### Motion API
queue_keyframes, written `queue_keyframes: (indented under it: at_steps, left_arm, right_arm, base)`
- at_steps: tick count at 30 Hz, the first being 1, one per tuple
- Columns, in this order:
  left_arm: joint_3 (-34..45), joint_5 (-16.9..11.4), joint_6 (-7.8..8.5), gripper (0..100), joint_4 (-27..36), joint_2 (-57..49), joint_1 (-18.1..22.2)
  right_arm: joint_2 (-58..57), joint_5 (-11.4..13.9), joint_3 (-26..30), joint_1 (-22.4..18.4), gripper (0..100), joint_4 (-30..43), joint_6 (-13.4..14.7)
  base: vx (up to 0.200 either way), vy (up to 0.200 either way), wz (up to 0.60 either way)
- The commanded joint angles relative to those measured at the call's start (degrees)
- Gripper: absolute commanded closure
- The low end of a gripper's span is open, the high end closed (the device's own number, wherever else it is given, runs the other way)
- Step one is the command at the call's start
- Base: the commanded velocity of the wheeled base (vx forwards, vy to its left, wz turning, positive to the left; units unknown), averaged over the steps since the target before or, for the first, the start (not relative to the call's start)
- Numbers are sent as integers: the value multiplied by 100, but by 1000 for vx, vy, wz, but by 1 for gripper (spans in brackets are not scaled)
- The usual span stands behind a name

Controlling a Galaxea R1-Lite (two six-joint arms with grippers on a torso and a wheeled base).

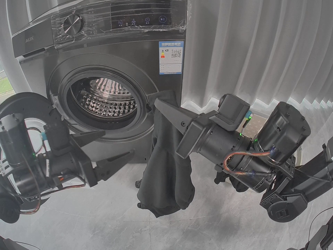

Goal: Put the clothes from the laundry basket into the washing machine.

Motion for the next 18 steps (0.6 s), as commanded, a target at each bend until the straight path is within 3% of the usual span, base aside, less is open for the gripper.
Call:
queue_keyframes:
  at_steps: [1,10,14,18]
  left_arm:
    - [24,-10,-6,0,-427,1037,-214]
    - [305,-54,81,0,-1965,2276,-311]
    - [402,-81,-15,0,-3257,3094,-460]
    - [454,-89,-68,0,-3995,3647,-618]
  right_arm:
    - [71,-86,-186,3,100,32,8]
    - [150,-191,-257,-6,100,49,8]
    - [168,-218,-222,-6,100,41,25]
    - [203,-288,-230,3,100,41,25]
  base:
    - [0,0,0]
    - [0,0,0]
    - [0,0,0]
    - [0,0,0]
